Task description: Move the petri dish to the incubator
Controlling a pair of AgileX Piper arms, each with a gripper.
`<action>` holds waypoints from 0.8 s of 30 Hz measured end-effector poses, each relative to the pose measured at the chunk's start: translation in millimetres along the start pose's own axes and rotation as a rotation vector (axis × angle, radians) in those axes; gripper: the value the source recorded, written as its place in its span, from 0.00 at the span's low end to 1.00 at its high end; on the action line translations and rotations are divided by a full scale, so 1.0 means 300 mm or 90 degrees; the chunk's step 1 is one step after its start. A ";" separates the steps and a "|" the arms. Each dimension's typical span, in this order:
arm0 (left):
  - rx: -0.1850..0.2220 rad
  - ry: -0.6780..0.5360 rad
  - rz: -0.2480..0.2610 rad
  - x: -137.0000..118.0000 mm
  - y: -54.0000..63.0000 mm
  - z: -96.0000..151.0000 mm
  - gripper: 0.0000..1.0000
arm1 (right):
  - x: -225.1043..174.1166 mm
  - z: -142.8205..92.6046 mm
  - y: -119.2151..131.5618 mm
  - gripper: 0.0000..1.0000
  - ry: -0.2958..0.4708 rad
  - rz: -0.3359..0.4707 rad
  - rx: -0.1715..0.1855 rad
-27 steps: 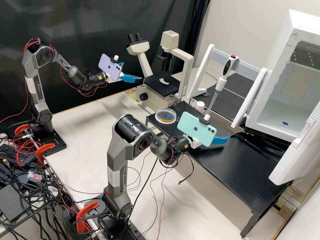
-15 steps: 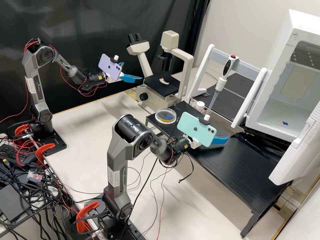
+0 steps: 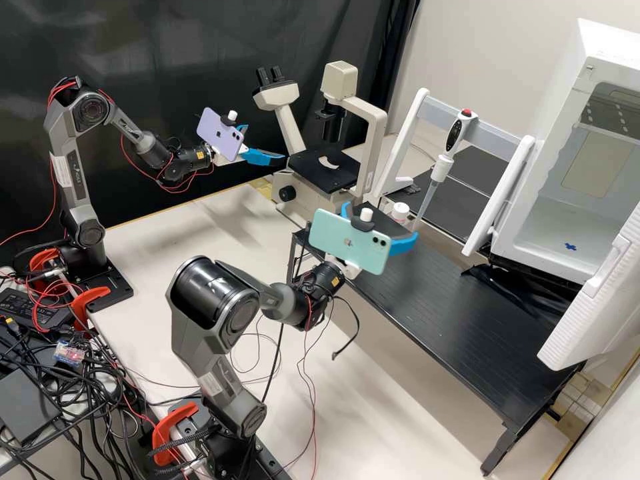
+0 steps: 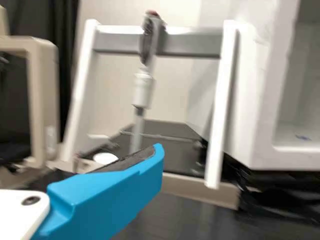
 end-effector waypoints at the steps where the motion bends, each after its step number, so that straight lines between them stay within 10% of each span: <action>1: 0.000 0.000 0.000 0.000 0.000 0.000 1.00 | -0.003 -0.025 -0.025 1.00 0.018 -0.012 -0.004; 13: 0.000 0.000 0.000 0.000 0.000 0.000 1.00 | 0.005 -0.059 -0.264 1.00 0.046 -0.189 -0.041; 24: 0.000 0.000 0.000 0.000 0.000 0.000 1.00 | 0.023 -0.002 -0.316 1.00 0.012 -0.205 -0.044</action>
